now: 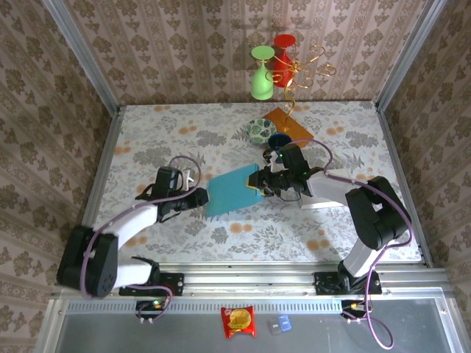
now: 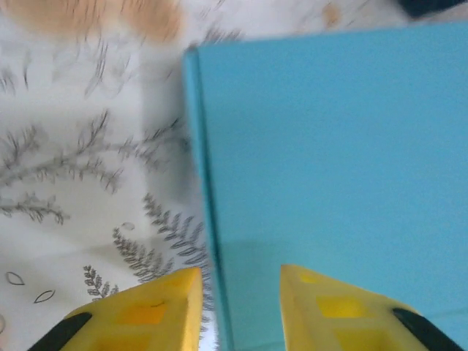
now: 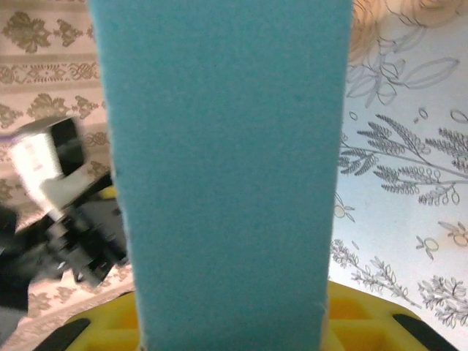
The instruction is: Fold the paper box
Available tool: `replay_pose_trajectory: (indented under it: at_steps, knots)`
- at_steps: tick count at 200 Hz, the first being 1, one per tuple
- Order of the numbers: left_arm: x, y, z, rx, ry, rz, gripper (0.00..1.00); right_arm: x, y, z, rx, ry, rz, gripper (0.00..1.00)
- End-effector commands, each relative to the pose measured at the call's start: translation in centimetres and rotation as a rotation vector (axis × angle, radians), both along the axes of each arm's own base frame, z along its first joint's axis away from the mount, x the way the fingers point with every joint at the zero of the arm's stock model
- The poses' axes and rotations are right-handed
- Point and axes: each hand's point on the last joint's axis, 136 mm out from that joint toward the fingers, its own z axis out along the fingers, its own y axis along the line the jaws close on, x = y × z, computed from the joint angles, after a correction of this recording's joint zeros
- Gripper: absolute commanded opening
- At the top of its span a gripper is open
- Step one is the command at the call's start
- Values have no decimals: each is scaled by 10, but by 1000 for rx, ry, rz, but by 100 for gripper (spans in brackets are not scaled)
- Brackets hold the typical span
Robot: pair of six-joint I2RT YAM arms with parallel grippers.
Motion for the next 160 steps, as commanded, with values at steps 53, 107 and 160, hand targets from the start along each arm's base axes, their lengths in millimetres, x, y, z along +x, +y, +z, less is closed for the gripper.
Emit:
replay_pose_trajectory:
  at_steps: [53,107,160]
  knots:
    - [-60,-27,132,153,-765,-518,64,-14,-11,27,85,307,-179,28]
    - [-93,-43,102,429,-759,-924,70,-51,-25,26,98,645,-308,29]
    - [-94,-63,81,525,-766,-1090,74,-69,-33,22,130,805,-387,28]
